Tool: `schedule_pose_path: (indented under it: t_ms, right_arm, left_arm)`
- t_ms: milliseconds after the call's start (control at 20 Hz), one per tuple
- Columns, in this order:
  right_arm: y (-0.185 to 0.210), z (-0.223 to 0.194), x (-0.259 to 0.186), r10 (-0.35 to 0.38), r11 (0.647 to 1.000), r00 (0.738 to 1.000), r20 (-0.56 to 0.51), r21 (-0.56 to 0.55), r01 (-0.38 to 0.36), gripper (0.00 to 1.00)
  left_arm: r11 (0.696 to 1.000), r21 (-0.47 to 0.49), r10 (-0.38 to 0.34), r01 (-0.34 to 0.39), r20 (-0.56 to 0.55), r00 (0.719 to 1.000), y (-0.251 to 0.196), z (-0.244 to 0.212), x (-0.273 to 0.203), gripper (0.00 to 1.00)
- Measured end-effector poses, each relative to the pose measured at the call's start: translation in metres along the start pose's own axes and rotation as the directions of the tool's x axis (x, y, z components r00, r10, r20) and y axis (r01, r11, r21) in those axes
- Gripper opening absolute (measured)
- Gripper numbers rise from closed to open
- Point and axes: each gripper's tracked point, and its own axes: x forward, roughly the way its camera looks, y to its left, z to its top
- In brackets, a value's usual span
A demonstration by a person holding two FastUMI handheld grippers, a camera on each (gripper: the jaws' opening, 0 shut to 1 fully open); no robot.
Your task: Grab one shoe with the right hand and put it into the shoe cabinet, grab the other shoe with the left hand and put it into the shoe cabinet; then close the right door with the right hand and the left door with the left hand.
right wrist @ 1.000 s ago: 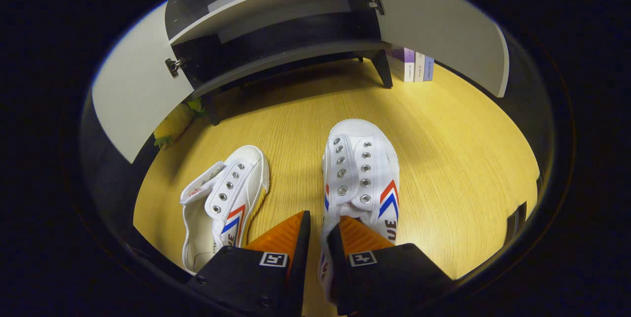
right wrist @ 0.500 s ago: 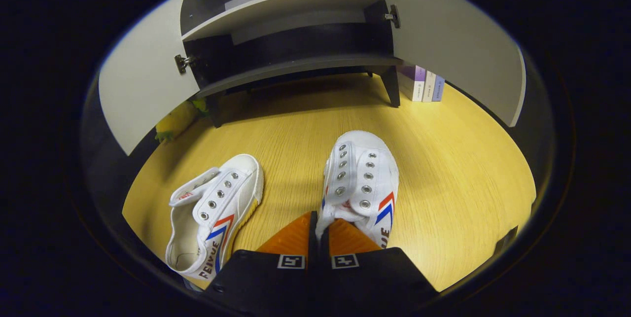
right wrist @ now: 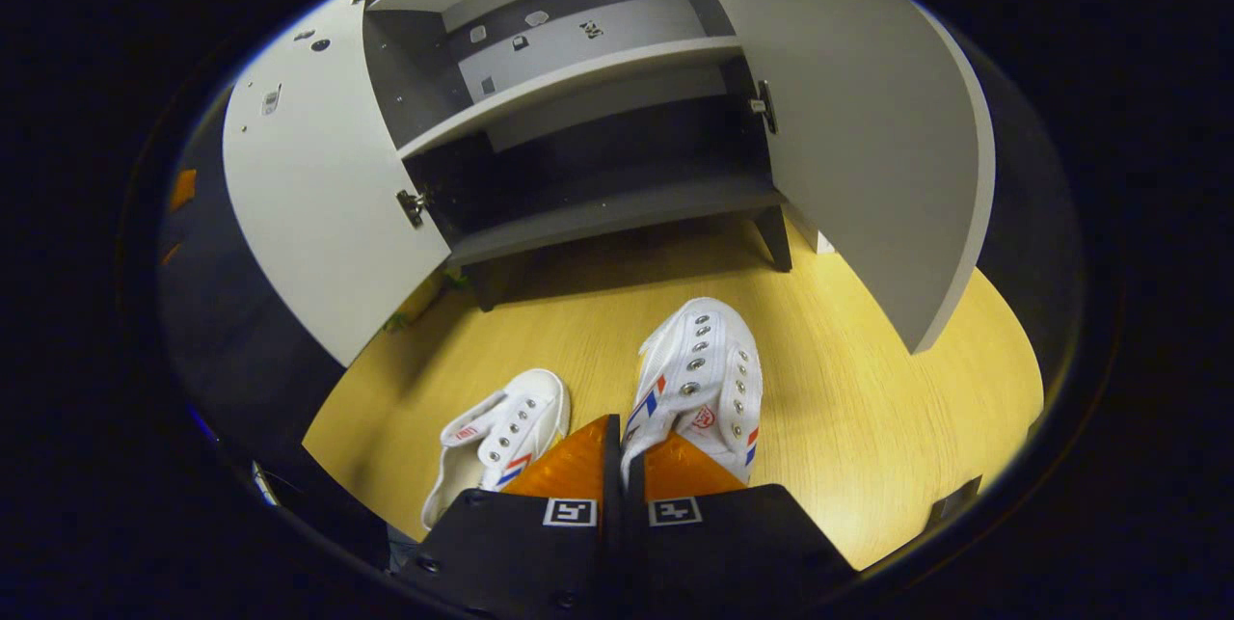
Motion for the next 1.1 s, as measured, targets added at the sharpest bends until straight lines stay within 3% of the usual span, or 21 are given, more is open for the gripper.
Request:
schedule_pose_path:
  t_ms: [300,500,850,1100]
  right_arm:
    - [0.061,0.101,-0.040,0.067,0.997,0.990,0.127,-0.048,-0.061,0.05]
    - [0.088,0.177,-0.049,0.078,0.996,0.972,0.222,-0.067,-0.064,0.05]
    - [0.106,0.292,-0.009,0.058,0.991,0.939,0.340,-0.129,-0.014,0.05]
    - [0.101,0.360,0.052,0.032,0.984,0.935,0.352,-0.177,0.033,0.05]
  left_arm:
    - [1.000,-0.018,-0.010,0.011,0.024,1.000,0.000,0.014,-0.009,0.95]
    - [0.999,-0.017,-0.027,0.028,0.046,0.999,-0.002,0.026,-0.013,0.95]
    - [0.996,-0.058,-0.069,0.072,0.062,0.996,-0.015,0.031,-0.011,0.95]
    - [0.992,-0.083,-0.091,0.095,0.044,0.995,-0.020,0.024,-0.002,0.95]
